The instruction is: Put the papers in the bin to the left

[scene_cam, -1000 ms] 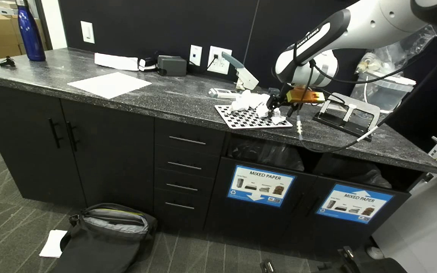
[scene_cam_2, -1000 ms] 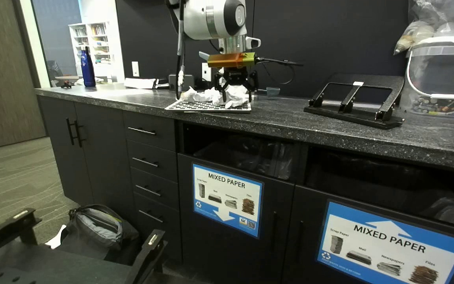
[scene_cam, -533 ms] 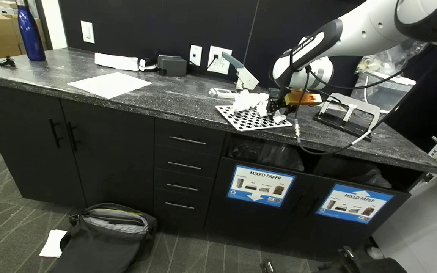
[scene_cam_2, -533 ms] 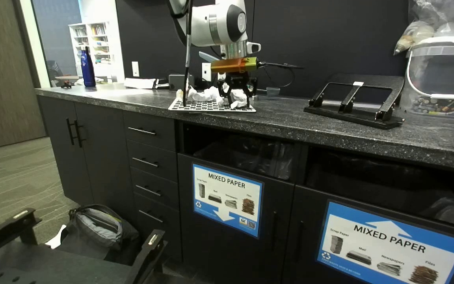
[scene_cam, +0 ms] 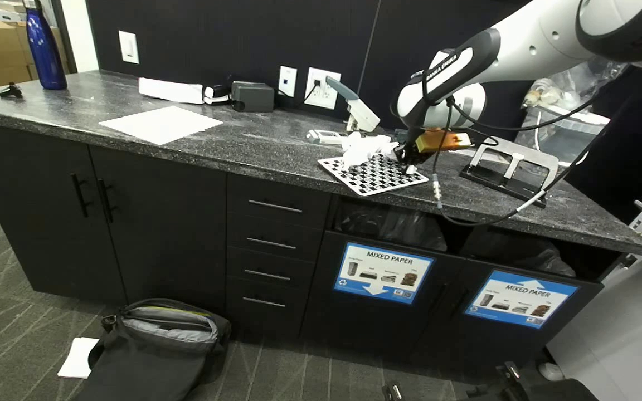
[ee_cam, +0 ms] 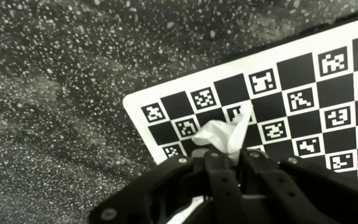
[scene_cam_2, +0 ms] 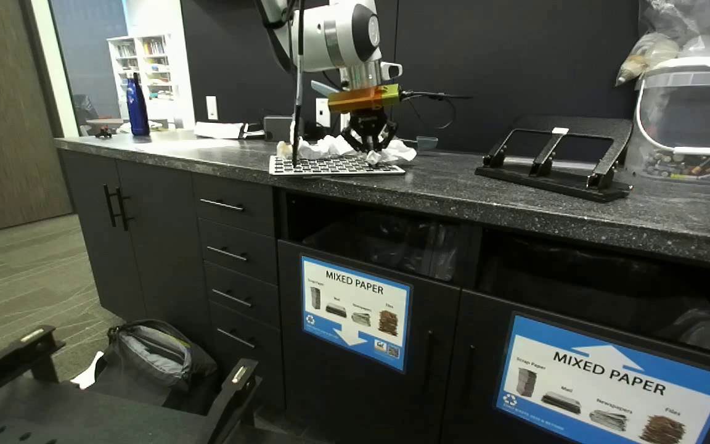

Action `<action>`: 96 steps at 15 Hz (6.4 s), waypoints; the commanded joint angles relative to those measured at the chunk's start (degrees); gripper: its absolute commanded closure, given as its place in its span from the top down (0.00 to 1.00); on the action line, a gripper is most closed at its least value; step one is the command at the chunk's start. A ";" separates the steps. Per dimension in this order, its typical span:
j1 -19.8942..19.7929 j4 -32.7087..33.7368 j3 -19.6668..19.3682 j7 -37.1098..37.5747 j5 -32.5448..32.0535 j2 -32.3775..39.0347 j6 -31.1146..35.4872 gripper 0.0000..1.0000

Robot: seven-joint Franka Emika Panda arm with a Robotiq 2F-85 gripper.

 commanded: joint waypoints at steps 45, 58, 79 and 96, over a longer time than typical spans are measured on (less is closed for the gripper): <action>20.03 -22.04 -15.91 25.65 25.70 16.86 51.29 0.05; 30.94 -40.42 -21.44 19.99 31.95 5.48 55.85 1.00; 30.19 -35.21 -10.95 30.65 9.67 -34.61 4.11 1.00; 16.06 -2.54 -4.35 36.47 3.96 -0.81 4.63 0.75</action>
